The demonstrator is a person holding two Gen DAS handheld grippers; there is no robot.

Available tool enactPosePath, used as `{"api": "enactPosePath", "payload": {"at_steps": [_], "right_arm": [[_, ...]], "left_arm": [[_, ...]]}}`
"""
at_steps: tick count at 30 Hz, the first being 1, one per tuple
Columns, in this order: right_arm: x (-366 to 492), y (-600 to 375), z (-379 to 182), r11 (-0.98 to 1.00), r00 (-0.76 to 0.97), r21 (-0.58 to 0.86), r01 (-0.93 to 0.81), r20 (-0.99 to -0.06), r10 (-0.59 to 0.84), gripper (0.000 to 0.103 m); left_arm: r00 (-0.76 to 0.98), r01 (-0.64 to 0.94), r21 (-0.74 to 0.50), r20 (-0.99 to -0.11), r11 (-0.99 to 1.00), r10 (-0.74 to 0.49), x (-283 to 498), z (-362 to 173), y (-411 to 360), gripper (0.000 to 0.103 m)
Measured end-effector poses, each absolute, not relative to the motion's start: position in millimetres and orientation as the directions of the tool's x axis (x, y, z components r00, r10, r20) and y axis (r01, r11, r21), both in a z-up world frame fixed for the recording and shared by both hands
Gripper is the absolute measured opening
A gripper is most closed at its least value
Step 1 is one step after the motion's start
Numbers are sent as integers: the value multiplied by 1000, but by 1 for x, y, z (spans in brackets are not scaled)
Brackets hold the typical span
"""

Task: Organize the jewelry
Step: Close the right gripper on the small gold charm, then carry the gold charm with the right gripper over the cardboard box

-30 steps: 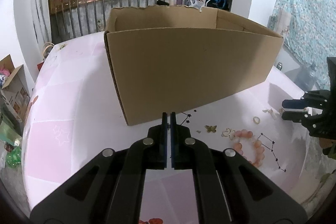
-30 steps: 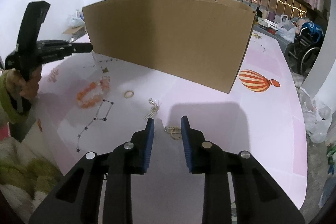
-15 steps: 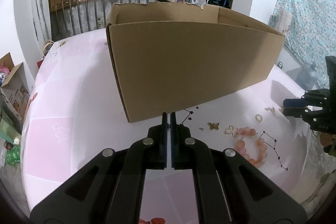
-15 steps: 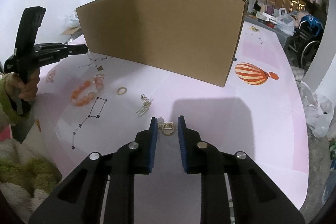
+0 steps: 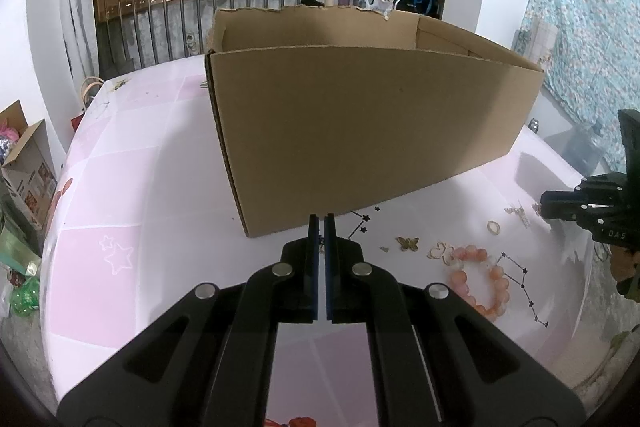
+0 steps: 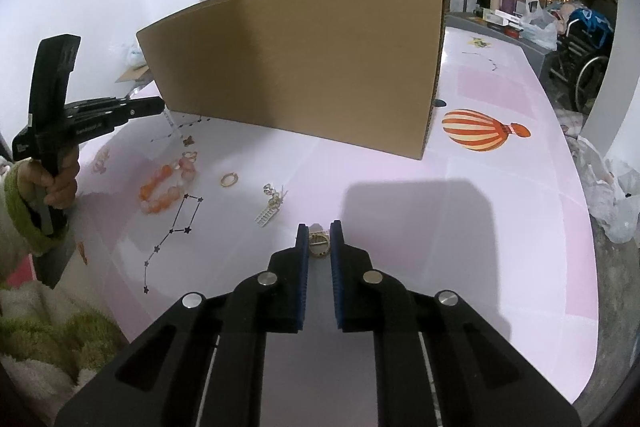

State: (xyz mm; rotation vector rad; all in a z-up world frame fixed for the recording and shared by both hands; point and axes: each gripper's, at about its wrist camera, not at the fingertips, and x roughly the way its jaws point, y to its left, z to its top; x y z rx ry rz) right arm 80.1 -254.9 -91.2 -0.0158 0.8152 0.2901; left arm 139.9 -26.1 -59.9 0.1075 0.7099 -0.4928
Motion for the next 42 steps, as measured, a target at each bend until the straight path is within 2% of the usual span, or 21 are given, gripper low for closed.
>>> {"api": "enactPosePath", "payload": {"at_steps": [23,30,42], "right_arm": [[65,-252,-72,968,707,51,-245,-674,214,10],[58,-251,-44,968,764,49,-248,-605,226,10],[90,-247,41,930,850,55,-364,-389,356,10]], "left_arm": [[668,467,-50,-635,883,-389,135,-50,-24,1],[710,476,-17,-583,879,-396,119,-16,-22,1],[763,546,32,-432,837,-481,115,76,-35,1]]}}
